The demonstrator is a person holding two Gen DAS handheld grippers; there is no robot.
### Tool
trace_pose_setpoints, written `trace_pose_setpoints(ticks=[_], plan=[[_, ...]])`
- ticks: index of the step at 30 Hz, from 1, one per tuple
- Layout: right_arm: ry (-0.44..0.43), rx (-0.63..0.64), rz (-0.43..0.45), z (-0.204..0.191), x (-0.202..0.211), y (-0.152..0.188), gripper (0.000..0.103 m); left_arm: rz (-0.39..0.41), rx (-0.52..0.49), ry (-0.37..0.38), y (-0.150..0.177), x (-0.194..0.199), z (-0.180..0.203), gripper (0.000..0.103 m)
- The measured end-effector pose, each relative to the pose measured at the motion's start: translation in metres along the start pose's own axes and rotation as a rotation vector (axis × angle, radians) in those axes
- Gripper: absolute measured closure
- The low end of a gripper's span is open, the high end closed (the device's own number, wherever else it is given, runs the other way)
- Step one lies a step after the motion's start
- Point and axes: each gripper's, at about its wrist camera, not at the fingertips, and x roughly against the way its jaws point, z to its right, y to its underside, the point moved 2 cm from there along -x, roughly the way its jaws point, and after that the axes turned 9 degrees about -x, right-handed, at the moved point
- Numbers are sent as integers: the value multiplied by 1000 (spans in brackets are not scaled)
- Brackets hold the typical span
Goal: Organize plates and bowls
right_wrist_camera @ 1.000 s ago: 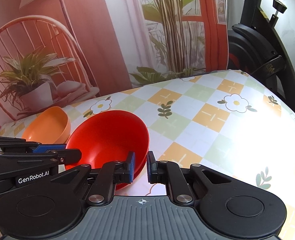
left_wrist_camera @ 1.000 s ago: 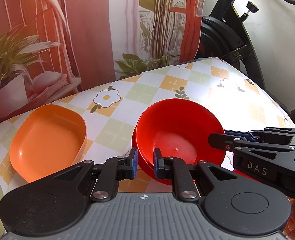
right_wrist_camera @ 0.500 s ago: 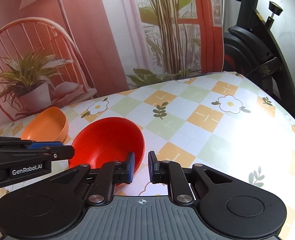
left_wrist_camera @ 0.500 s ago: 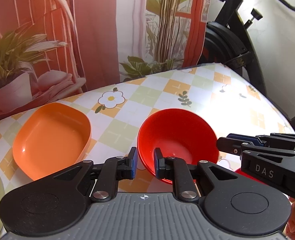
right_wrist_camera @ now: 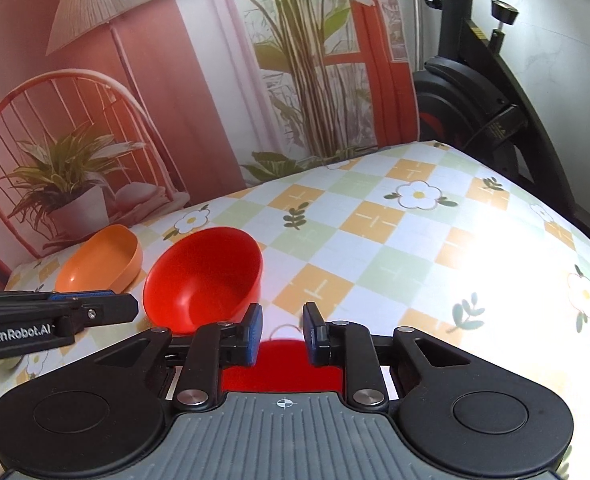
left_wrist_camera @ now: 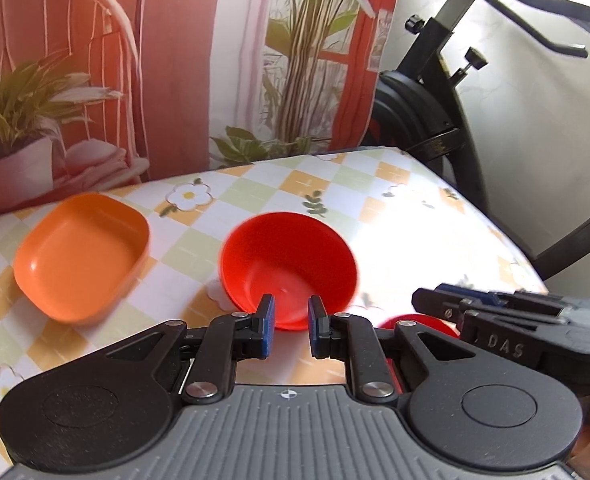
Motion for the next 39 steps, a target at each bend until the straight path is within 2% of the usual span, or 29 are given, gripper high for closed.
trace_pose_setpoints(ticks=[8,12,19,29,39], plan=[[57,-37,34,25,22,26,83,-12,27,79,26,0,24,85],[70,-39,48,35,31,32,83,-14,18,86,31,-4,31,85],[60,-59,22,42,30,42,84,-28,20,88,40,-7,33,85],[63,-72,0,47,25,47,92,-45,12,98,43,-11,41,85],[83,-75,1,49,23,49,93,-64,-11,119,50,-16,48,84]])
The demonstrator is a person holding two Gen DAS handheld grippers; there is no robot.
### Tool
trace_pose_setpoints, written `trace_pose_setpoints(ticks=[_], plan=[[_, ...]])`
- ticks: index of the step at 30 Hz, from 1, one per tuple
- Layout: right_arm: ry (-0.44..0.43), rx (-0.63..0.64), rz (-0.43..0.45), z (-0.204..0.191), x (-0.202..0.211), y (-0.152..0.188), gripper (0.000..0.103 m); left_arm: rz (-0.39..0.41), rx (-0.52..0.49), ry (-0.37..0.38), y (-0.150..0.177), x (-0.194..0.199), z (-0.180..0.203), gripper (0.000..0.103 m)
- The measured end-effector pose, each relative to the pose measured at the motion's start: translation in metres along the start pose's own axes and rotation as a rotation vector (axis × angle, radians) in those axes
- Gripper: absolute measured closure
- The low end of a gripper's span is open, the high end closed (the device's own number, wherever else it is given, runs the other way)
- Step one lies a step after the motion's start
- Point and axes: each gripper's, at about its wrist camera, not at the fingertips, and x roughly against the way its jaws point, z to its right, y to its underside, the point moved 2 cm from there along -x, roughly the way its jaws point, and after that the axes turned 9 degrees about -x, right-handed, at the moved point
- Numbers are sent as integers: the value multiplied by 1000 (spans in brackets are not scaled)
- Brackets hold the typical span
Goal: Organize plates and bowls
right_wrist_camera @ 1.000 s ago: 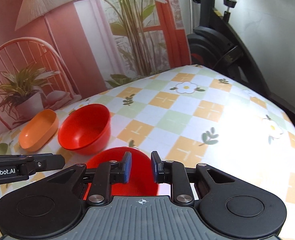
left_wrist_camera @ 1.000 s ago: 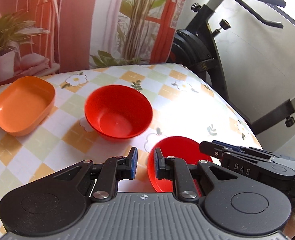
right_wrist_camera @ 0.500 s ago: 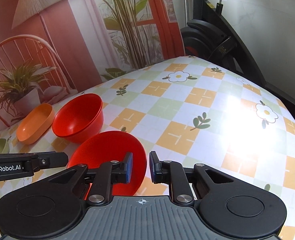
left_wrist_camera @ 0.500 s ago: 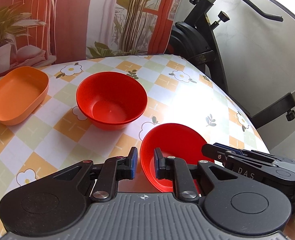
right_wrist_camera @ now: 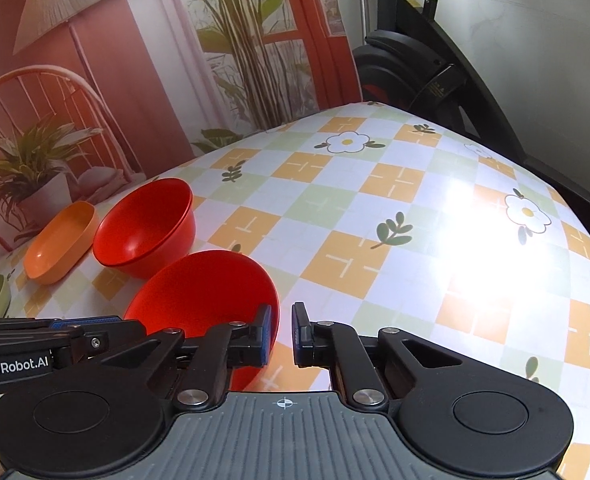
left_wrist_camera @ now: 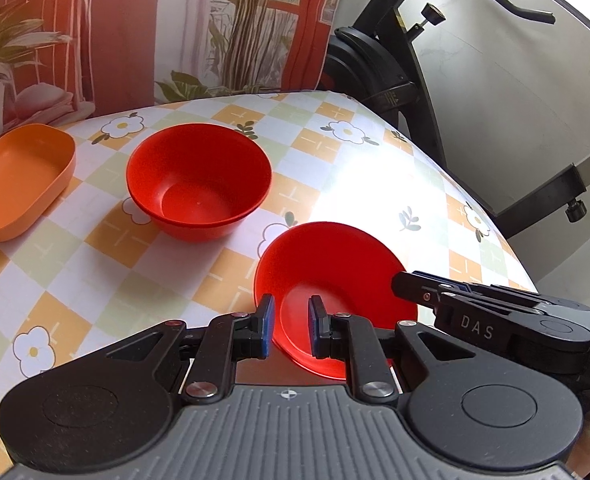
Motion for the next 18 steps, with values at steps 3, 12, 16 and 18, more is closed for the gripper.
trace_pose_setpoints(ticks=[3,12,16,18], plan=[[0,0,-1,0,0,0,93,2,0,-6,0,1,1,84],[-10,0,-15,-2,-2,3,93,23,22,-49,-2,6,-7,72],[-11,0,-16,-2,-2,4,93,5,27,-38,2,1,-5,72],[-10,1,-15,-2,-2,5,93,-3,27,-36,3,-1,-5,72]])
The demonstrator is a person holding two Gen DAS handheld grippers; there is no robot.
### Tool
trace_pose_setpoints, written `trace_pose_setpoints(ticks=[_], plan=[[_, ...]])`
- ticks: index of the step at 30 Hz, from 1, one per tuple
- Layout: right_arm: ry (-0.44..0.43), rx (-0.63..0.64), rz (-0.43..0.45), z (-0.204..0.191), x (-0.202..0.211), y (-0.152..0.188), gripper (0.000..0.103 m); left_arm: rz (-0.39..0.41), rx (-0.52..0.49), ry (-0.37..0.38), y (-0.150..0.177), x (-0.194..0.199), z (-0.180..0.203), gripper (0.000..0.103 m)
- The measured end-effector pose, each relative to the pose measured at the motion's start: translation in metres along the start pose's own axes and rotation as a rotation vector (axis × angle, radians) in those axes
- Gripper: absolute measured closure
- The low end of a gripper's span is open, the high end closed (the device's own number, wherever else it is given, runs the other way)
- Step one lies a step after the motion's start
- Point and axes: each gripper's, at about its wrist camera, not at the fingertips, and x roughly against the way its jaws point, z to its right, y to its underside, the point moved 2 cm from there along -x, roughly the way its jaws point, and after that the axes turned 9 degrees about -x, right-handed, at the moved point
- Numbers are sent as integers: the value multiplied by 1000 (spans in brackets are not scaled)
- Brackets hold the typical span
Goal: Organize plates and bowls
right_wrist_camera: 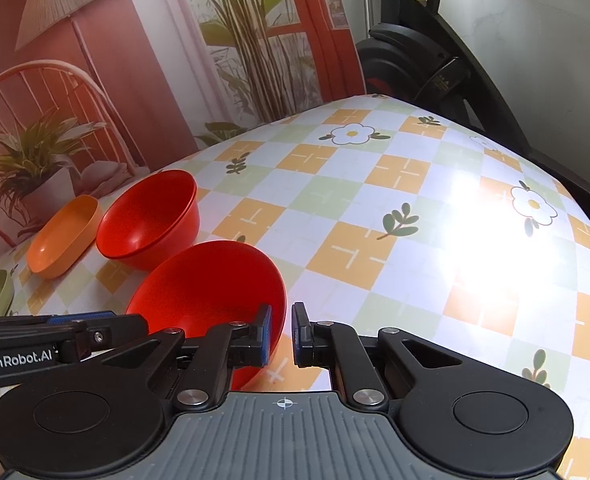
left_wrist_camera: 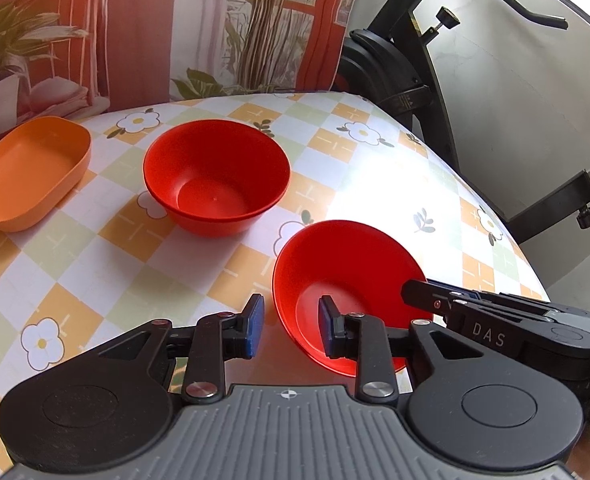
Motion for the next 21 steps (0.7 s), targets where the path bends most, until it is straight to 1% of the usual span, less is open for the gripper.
trace_pose_setpoints(ticks=[4,6,10,13,21], plan=[[0,4,0,-1,0,1,93,-11,22,19,3,-3,-3,72],[2,6,0,-1,1,2,93,-14,33,17,4,-3,-5,73],[4,12,5,-2,2,2,94,-10,56,24,6,-2,-8,87],[4,16,6,-3,2,2,95,-4,47,34,7,-1,-6,87],[6,25,12,-3,4,1,97,6,37,30,9,2,-5,88]])
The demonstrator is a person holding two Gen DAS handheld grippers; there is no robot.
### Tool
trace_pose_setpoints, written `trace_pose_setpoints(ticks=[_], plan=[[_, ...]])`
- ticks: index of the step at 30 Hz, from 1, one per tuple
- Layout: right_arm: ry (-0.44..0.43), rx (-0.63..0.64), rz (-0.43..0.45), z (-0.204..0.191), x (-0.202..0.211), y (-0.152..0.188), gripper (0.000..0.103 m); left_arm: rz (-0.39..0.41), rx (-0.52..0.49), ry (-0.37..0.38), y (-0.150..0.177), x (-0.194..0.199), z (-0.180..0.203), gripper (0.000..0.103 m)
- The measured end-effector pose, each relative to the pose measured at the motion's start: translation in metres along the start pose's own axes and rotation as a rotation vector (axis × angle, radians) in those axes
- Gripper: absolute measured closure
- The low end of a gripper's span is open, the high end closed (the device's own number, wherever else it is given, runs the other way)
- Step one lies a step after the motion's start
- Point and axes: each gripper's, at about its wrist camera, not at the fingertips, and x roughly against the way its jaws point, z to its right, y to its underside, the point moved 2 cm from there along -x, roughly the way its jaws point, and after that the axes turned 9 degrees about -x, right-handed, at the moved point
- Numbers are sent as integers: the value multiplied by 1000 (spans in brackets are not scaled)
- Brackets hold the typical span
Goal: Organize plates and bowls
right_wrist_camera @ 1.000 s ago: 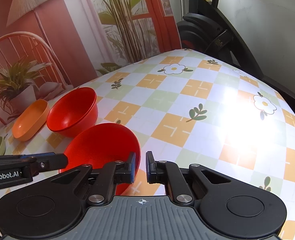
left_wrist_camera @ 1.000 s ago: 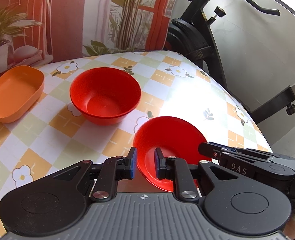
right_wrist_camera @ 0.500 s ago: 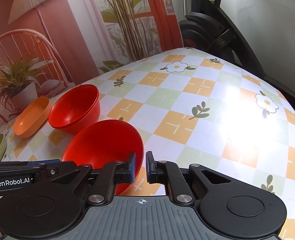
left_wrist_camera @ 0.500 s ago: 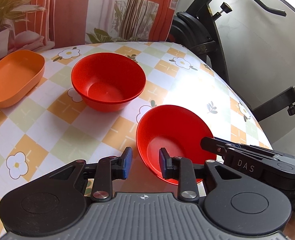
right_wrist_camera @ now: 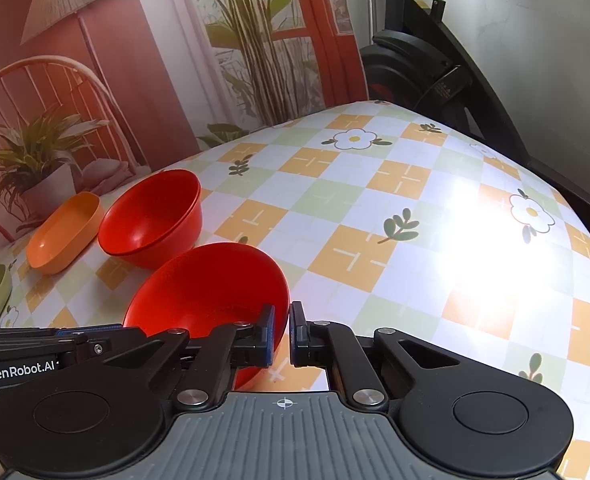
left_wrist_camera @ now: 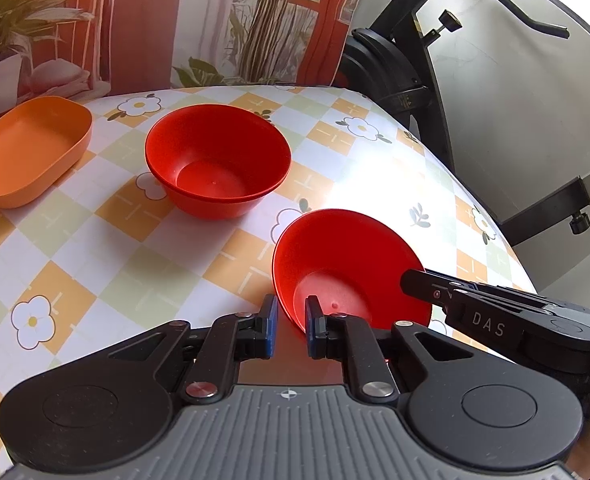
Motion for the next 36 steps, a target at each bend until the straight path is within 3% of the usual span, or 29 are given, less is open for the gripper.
trace_pose_setpoints(ticks=[14,29,36], plan=[[-20,44,13,-19,4,-10,96,57,17,-22,-7,18,-10,88],[-98,114,74,-75,-6,-60,95,157,2,-116,-50,43,-36,87],[-113,115,85,-85,-9,-70,95,169,16,-118,-57,44,-42,87]])
